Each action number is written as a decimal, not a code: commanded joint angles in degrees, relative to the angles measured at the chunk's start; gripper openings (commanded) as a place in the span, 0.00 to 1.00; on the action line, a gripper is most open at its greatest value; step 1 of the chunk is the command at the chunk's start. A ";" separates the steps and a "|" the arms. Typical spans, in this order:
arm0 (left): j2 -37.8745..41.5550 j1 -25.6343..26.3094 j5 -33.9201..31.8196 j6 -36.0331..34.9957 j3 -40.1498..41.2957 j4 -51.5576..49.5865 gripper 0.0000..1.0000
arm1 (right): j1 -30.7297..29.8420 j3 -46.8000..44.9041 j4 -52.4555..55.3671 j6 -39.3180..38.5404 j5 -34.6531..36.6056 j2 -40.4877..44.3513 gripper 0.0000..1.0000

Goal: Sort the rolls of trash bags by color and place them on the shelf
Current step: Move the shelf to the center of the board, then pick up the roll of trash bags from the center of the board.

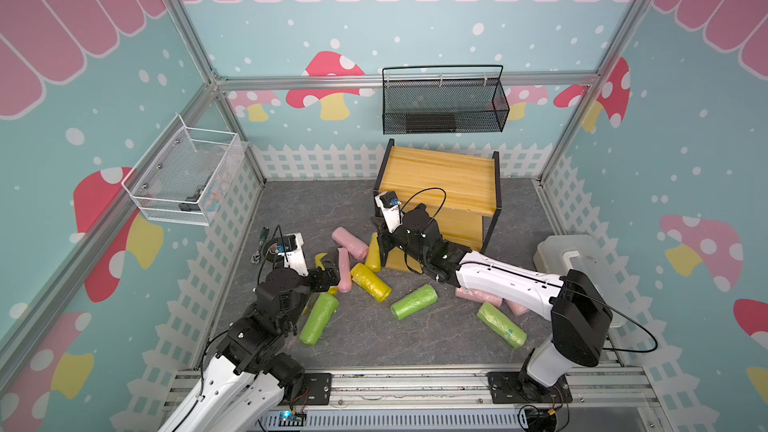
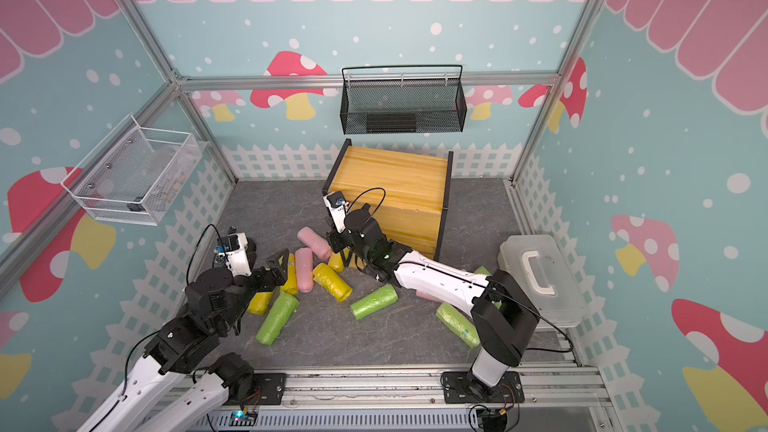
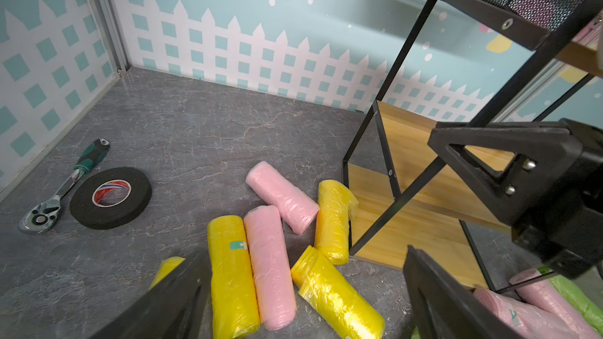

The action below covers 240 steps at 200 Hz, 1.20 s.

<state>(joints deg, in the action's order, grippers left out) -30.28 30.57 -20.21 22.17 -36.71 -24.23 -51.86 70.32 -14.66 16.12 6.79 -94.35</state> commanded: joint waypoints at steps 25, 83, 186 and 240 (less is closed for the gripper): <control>0.29 0.99 -0.88 0.59 -0.91 -0.21 0.95 | -1.76 1.31 18.43 13.17 -8.27 3.45 0.62; -3.22 1.59 3.02 1.00 -1.77 -0.24 0.94 | -2.11 -12.67 24.68 19.52 -11.43 17.45 0.63; -4.25 3.10 5.51 0.43 -1.70 0.56 0.94 | -1.67 -27.48 45.28 18.65 16.06 52.87 0.69; -5.34 3.11 7.53 0.07 -1.88 0.90 0.94 | 4.08 -23.67 45.97 15.22 22.55 48.43 0.72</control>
<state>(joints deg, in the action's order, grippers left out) -35.44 33.45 -14.68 22.55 -36.80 -24.14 -51.00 44.29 29.74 32.82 25.17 -43.40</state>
